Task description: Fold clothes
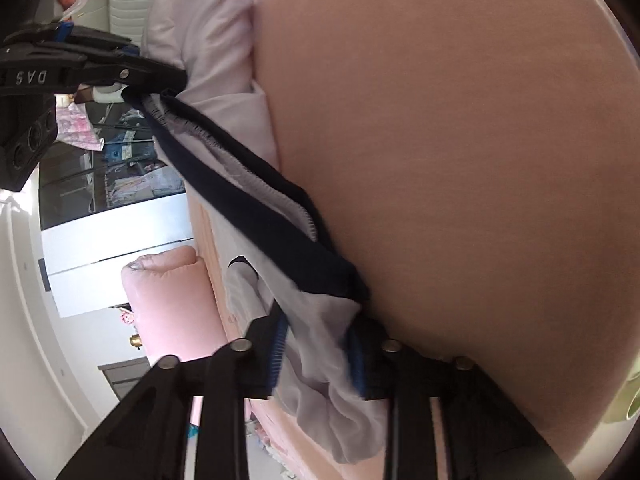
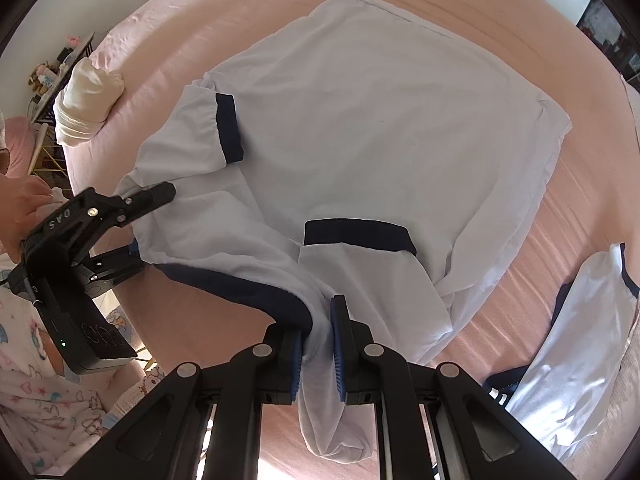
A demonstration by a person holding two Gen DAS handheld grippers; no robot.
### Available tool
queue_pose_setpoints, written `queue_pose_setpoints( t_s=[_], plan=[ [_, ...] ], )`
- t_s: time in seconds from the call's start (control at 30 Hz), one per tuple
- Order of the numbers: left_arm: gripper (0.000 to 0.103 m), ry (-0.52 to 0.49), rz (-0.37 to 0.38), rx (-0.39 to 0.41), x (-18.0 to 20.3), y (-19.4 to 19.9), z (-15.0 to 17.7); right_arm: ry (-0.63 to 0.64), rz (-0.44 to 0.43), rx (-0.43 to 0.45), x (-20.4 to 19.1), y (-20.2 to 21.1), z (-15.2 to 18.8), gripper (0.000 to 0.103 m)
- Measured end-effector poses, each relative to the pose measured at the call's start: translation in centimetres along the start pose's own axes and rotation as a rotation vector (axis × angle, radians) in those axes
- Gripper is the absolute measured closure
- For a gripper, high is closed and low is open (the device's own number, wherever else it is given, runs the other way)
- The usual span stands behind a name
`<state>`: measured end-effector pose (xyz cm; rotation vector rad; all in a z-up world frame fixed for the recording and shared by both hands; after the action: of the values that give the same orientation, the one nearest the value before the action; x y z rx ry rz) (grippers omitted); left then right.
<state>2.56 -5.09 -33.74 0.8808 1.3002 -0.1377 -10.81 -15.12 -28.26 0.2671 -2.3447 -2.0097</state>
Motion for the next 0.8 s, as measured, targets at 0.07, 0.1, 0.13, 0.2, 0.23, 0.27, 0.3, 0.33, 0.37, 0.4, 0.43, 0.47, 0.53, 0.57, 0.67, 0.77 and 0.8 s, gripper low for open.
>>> queue_pose_setpoints(
  t_s=[0.07,0.1,0.13,0.2,0.23,0.27,0.3,0.33,0.37,0.4,0.43,0.47,0.53,0.57,0.67,0.77,0.8],
  plan=[
    [0.092,-0.009,-0.026,0.023,0.3,0.1,0.1,-0.002,-0.007,-0.01,-0.1,-0.4,0.3,0.086],
    [0.092,0.004,-0.009,0.021,0.2,0.2,0.0,-0.001,-0.007,-0.015,-0.2,-0.6,0.4,0.085],
    [0.092,0.011,0.02,0.018,0.0,0.1,0.0,0.0,-0.008,-0.02,-0.2,-0.8,0.5,0.085],
    [0.092,0.026,0.085,0.011,-0.3,0.1,-0.1,0.002,-0.013,-0.028,-0.3,-1.1,0.7,0.085],
    [0.092,0.044,0.125,0.003,-0.6,0.0,-0.1,0.003,-0.015,-0.031,-0.3,-1.3,0.7,0.085],
    [0.092,0.064,0.166,-0.005,-1.0,-0.1,-0.1,0.004,-0.016,-0.033,-0.2,-1.4,0.7,0.085],
    [0.092,0.1,0.214,-0.016,-1.4,-0.2,-0.2,0.003,-0.018,-0.034,-0.2,-1.5,0.8,0.085],
    [0.092,0.137,0.263,-0.026,-1.8,-0.3,-0.2,-0.001,-0.021,-0.033,-0.1,-1.5,0.7,0.085],
    [0.091,0.174,0.311,-0.037,-2.2,-0.3,-0.3,-0.005,-0.024,-0.032,0.0,-1.6,0.7,0.085],
    [0.091,0.212,0.359,-0.048,-2.6,-0.3,-0.4,-0.008,-0.026,-0.03,0.1,-1.6,0.7,0.085],
    [0.091,0.249,0.407,-0.059,-3.1,-0.3,-0.4,-0.008,-0.025,-0.028,0.2,-1.5,0.7,0.085],
    [0.09,0.298,0.466,-0.077,-3.6,-0.4,-0.4,-0.009,-0.025,-0.025,0.4,-1.5,0.7,0.085],
    [0.088,0.396,0.586,-0.114,-4.8,-0.5,-0.4,-0.012,-0.029,-0.019,0.6,-1.4,0.7,0.084],
    [0.088,0.451,0.647,-0.139,-5.4,-0.8,-0.3,-0.014,-0.033,-0.016,0.7,-1.4,0.7,0.085],
    [0.088,0.615,0.822,-0.22,-7.4,-1.8,0.2,-0.021,-0.044,-0.004,1.1,-1.3,0.8,0.085],
    [0.088,0.765,0.955,-0.309,-9.0,-3.2,1.0,-0.013,-0.04,0.005,1.5,-0.9,0.7,0.085],
    [0.088,0.808,0.982,-0.332,-9.5,-3.7,1.3,-0.012,-0.032,0.006,1.8,-0.6,0.8,0.085]
  ],
)
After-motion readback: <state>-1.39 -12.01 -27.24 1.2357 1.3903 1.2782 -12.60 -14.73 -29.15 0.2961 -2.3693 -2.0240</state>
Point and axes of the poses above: each gripper's, at about its wrist camera, not at the fingertips, and y roughly against the way its jaws point, x to its right, z to its underside, the point moved 10 cm from there along -y, roughly the way its jaws point, and after that the axes turned 15 degrees about y, right-handed, at the moved point
